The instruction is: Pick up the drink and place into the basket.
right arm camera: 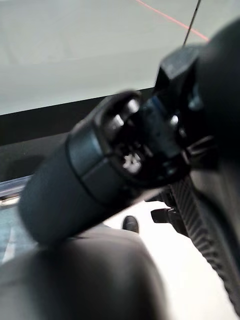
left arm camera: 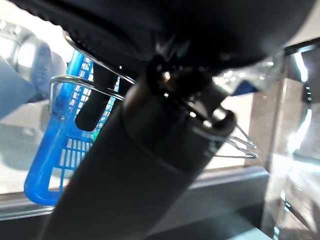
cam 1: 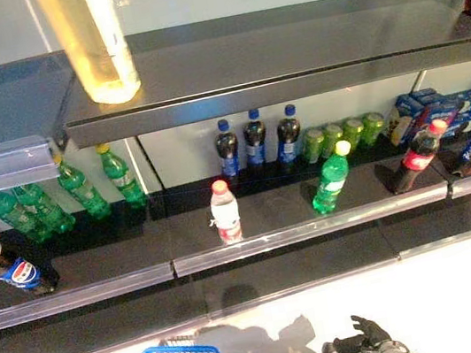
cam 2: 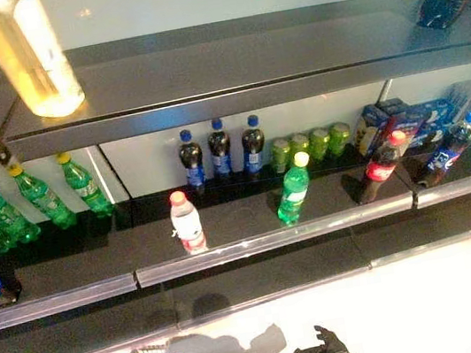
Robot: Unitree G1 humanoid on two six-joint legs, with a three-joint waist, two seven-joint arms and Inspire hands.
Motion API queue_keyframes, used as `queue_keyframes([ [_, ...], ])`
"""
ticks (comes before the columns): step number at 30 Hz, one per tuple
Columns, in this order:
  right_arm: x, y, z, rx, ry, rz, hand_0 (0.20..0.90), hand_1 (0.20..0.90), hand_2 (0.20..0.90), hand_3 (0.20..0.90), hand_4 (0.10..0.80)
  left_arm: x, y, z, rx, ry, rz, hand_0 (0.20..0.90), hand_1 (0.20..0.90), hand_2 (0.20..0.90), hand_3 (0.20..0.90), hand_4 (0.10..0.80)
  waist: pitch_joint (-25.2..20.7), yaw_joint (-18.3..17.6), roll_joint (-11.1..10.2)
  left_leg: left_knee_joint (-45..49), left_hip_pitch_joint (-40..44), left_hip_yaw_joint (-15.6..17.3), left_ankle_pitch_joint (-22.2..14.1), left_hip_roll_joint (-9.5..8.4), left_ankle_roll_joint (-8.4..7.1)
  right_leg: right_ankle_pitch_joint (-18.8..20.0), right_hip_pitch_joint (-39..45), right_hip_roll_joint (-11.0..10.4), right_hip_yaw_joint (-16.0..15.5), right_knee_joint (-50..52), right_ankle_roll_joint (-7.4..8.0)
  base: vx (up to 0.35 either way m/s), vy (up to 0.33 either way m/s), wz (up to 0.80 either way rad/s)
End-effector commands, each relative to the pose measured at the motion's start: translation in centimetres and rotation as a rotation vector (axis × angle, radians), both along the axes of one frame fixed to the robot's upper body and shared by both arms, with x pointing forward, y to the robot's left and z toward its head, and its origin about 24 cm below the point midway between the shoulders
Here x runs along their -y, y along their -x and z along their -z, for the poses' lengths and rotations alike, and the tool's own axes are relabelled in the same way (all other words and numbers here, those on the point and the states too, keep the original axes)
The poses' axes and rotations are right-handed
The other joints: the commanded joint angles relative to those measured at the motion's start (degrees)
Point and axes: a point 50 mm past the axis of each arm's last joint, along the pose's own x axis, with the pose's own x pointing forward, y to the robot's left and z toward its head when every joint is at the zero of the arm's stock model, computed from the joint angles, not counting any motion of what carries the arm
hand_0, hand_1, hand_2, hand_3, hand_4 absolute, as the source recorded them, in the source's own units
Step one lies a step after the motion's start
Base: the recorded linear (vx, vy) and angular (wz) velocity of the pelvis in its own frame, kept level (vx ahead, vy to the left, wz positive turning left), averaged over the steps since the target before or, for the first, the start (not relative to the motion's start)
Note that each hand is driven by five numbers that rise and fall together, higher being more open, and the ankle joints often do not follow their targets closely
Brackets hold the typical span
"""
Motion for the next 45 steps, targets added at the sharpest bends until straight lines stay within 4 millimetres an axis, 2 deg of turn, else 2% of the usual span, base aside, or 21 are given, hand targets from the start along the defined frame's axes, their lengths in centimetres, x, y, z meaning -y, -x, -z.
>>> queue_keyframes([
  [1, -0.1, -2.1, -0.9, 0.050, 0.019, -0.097, 0.900, 0.900, 0.900, 0.900, 0.800, -4.9, -4.5, -3.2, 0.201, -0.259, 0.000, 0.300, 0.300, 0.300, 0.200, 0.100, -0.40, -0.34, 0.43, 2.74, -0.40, -0.09, -0.39, 2.69, 1.11, 0.03, 3.33, 0.58, 0.77, -3.18, 0.87, 0.079, -0.551, -0.02],
  [3, 0.0, -2.2, -1.1, 0.063, 0.019, -0.145, 0.900, 0.900, 0.900, 0.900, 0.800, -4.5, -3.8, -2.9, 0.177, -0.252, -0.001, 0.300, 0.300, 0.300, 0.200, 0.100, -0.11, 0.16, -0.53, 7.09, -3.70, -1.09, 4.51, 5.71, 0.40, -2.68, 4.61, 4.15, 0.61, -2.76, -1.82, 0.050, -0.580, 0.08],
  [6, 0.9, -1.8, -1.0, 0.056, 0.024, -0.091, 0.900, 0.900, 0.900, 0.900, 0.800, -3.8, -1.7, -2.1, 0.108, -0.222, -0.001, 0.300, 0.300, 0.300, 0.200, 0.100, 1.05, 1.32, -1.75, 15.78, -10.05, -0.55, 10.72, 7.40, 1.40, -3.47, 7.45, 6.85, -1.09, -4.98, -4.94, 0.090, -0.573, -0.12],
  [7, 1.3, -1.7, -1.0, 0.051, 0.025, -0.069, 0.900, 0.900, 0.900, 0.900, 0.800, -3.7, -1.6, -2.0, 0.096, -0.215, 0.007, 0.300, 0.300, 0.300, 0.200, 0.100, 1.46, 1.69, -1.73, 18.11, -11.57, -0.75, 9.56, 5.34, 2.10, -3.60, 8.05, 7.14, -1.71, -5.36, -5.36, 0.144, -0.461, -0.10],
  [8, 1.6, -1.6, -0.9, 0.048, 0.030, -0.066, 0.900, 0.900, 0.900, 0.900, 0.800, -3.5, -1.4, -1.9, 0.088, -0.207, 0.007, 0.300, 0.300, 0.300, 0.200, 0.100, 1.65, 2.21, -1.74, 18.52, -12.28, -1.39, 6.53, 1.25, 3.46, -3.44, 8.21, 7.19, -1.76, -5.66, -5.21, 0.130, -0.188, 0.09],
  [10, 1.9, -1.6, -0.9, 0.048, 0.039, -0.080, 0.900, 0.900, 0.900, 0.900, 0.800, -3.1, -0.8, -1.7, 0.080, -0.196, -0.002, 0.300, 0.300, 0.300, 0.200, 0.100, 1.78, 2.85, -0.90, 17.35, -12.65, -2.01, 4.15, -4.24, 4.64, -3.43, 8.12, 8.21, -1.21, -5.74, -5.22, 0.138, -0.114, -0.01],
  [13, 1.9, -1.2, -0.5, 0.053, 0.044, -0.035, 0.900, 0.900, 0.900, 0.900, 0.800, -3.0, -0.6, -1.4, 0.080, -0.184, 0.015, 0.300, 0.300, 0.300, 0.200, 0.100, 1.44, 2.58, 1.80, 7.34, -11.39, 4.42, 4.32, -10.23, 4.42, -3.80, 8.66, 11.12, -2.62, -5.81, -4.62, 0.212, -0.121, -0.24],
  [16, 1.5, -1.6, -0.7, 0.065, 0.040, -0.006, 0.900, 0.900, 0.900, 0.900, 0.800, -2.8, -0.6, -1.3, 0.088, -0.179, 0.022, 0.300, 0.300, 0.300, 0.200, 0.100, 1.45, 3.33, 2.88, 6.15, -14.40, 4.80, 7.32, -12.45, 3.43, -5.48, 9.78, 13.16, -2.78, -4.69, -5.14, 0.194, -0.092, 0.05],
  [19, 0.5, -2.5, -0.7, 0.074, 0.040, -0.010, 0.900, 0.900, 0.900, 0.900, 0.800, -2.5, 0.2, -1.0, 0.084, -0.181, -0.004, 0.300, 0.300, 0.300, 0.200, 0.100, 0.60, 3.82, 2.26, 4.67, -12.62, 1.40, 4.27, -13.49, 5.41, -9.28, 9.56, 14.74, -2.62, 1.82, -5.66, 0.255, -0.065, 0.12],
  [23, -0.8, -2.4, -0.7, 0.074, 0.011, -0.060, 0.900, 0.900, 0.900, 0.900, 0.800, -3.5, -1.1, -1.5, 0.105, -0.208, -0.008, 0.300, 0.300, 0.300, 0.200, 0.100, -0.40, 2.19, 1.14, -0.43, -6.20, 0.93, 3.76, -12.05, 7.14, -4.39, 4.70, 15.42, -2.94, 19.96, -1.27, 0.183, -0.073, 0.15],
  [25, -0.8, -2.5, -0.7, 0.076, 0.013, -0.057, 0.900, 0.900, 0.900, 0.900, 0.800, -3.8, -1.8, -1.7, 0.122, -0.208, 0.007, 0.300, 0.300, 0.300, 0.200, 0.100, -0.64, 1.50, 1.30, -1.15, -4.82, 1.16, 3.63, -11.03, 7.16, -2.95, 2.41, 15.42, -2.86, 25.30, -0.41, 0.188, -0.089, 0.26],
  [27, -0.8, -2.7, -0.8, 0.070, 0.013, -0.032, 0.900, 0.900, 0.900, 0.900, 0.800, -3.7, -3.1, -1.9, 0.148, -0.209, 0.024, 0.300, 0.300, 0.300, 0.200, 0.100, -1.06, 1.03, 1.47, -2.07, -3.43, 0.60, 3.39, -9.65, 6.93, -3.06, 0.77, 12.85, -2.73, 25.92, -0.44, 0.218, -0.159, 0.15],
  [31, -0.8, -3.3, -1.0, 0.103, 0.000, -0.009, 0.900, 0.900, 0.900, 0.900, 0.800, -3.2, -5.9, -2.4, 0.173, -0.210, 0.080, 0.300, 0.300, 0.300, 0.200, 0.100, -1.13, 1.40, 1.50, -2.58, -3.39, -1.51, 3.49, -8.36, 6.18, -1.02, 2.88, 5.38, -1.84, 6.22, -1.21, 0.127, -0.321, 0.05],
  [33, -0.8, -3.4, -1.1, 0.116, -0.002, -0.005, 0.900, 0.900, 0.900, 0.900, 0.800, -3.3, -5.9, -2.5, 0.162, -0.212, 0.095, 0.300, 0.300, 0.300, 0.200, 0.100, -0.86, 1.36, 1.41, -2.58, -2.81, -1.85, 2.76, -7.85, 5.60, 2.70, 3.56, 1.97, -0.21, -2.07, -0.25, 0.129, -0.409, 0.19],
  [34, -0.9, -3.4, -1.2, 0.117, -0.004, 0.003, 0.900, 0.900, 0.900, 0.900, 0.800, -3.5, -5.7, -2.5, 0.148, -0.215, 0.091, 0.300, 0.300, 0.300, 0.200, 0.100, -0.86, 1.18, 1.48, -2.88, -2.04, -1.63, 2.13, -6.74, 4.73, 6.78, 3.45, -1.07, 0.99, -6.87, 1.11, 0.171, -0.523, 0.14],
  [36, -1.4, -3.6, -1.2, 0.108, -0.010, -0.028, 0.900, 0.900, 0.900, 0.900, 0.800, -4.1, -5.1, -2.5, 0.131, -0.223, 0.056, 0.300, 0.300, 0.300, 0.200, 0.100, -0.59, 0.39, 1.59, -4.01, 0.23, -1.73, 0.88, -4.09, 3.77, 10.96, 2.51, -3.62, 4.01, -10.00, 2.87, 0.154, -0.565, 0.07],
  [37, -1.7, -3.6, -1.2, 0.108, -0.013, -0.050, 0.900, 0.900, 0.900, 0.900, 0.800, -4.3, -5.0, -2.6, 0.127, -0.231, 0.042, 0.300, 0.300, 0.300, 0.200, 0.100, -0.50, 0.26, 1.64, -4.17, 0.66, -1.88, 0.82, -2.36, 3.30, 9.87, 2.43, -3.95, 4.46, -9.60, 3.18, 0.085, -0.538, 0.07],
  [39, -1.9, -3.7, -1.3, 0.103, -0.028, -0.102, 0.900, 0.900, 0.900, 0.900, 0.800, -4.5, -4.8, -2.7, 0.124, -0.251, 0.027, 0.300, 0.300, 0.300, 0.200, 0.100, -0.93, 0.78, 0.85, -3.81, -0.18, -0.78, 1.87, 1.99, 1.21, 5.12, 5.49, -2.97, 1.33, -10.15, 3.63, 0.055, -0.636, 0.13],
  [42, -2.1, -3.6, -1.2, 0.087, -0.029, -0.114, 0.900, 0.900, 0.900, 0.900, 0.800, -4.5, -4.5, -2.7, 0.110, -0.258, 0.004, 0.300, 0.300, 0.300, 0.200, 0.100, -1.08, 0.94, 0.46, -4.07, 0.11, -0.27, 3.34, 4.52, -0.25, 3.09, 6.19, -1.42, 0.20, -9.30, 3.20, 0.047, -0.454, 0.15],
  [43, -1.9, -3.7, -1.3, 0.084, -0.022, -0.112, 0.900, 0.900, 0.900, 0.900, 0.800, -4.2, -4.1, -2.5, 0.093, -0.250, -0.004, 0.300, 0.300, 0.300, 0.200, 0.100, -1.25, 0.93, -0.06, -4.33, -0.18, 0.93, 5.36, 7.20, -1.51, 0.98, 6.75, 0.56, -0.28, -8.33, 1.70, 0.062, -0.553, 0.15],
  [45, -1.0, -3.6, -1.4, 0.096, -0.039, -0.026, 0.900, 0.900, 0.900, 0.900, 0.800, -3.4, -3.5, -1.9, 0.038, -0.224, 0.069, 0.300, 0.300, 0.300, 0.200, 0.100, -0.90, 1.04, -0.83, -1.79, -3.17, 2.89, 9.40, 9.43, -2.59, 0.17, 8.77, 2.52, -1.81, -9.33, -0.29, 0.071, -0.557, 0.17],
])
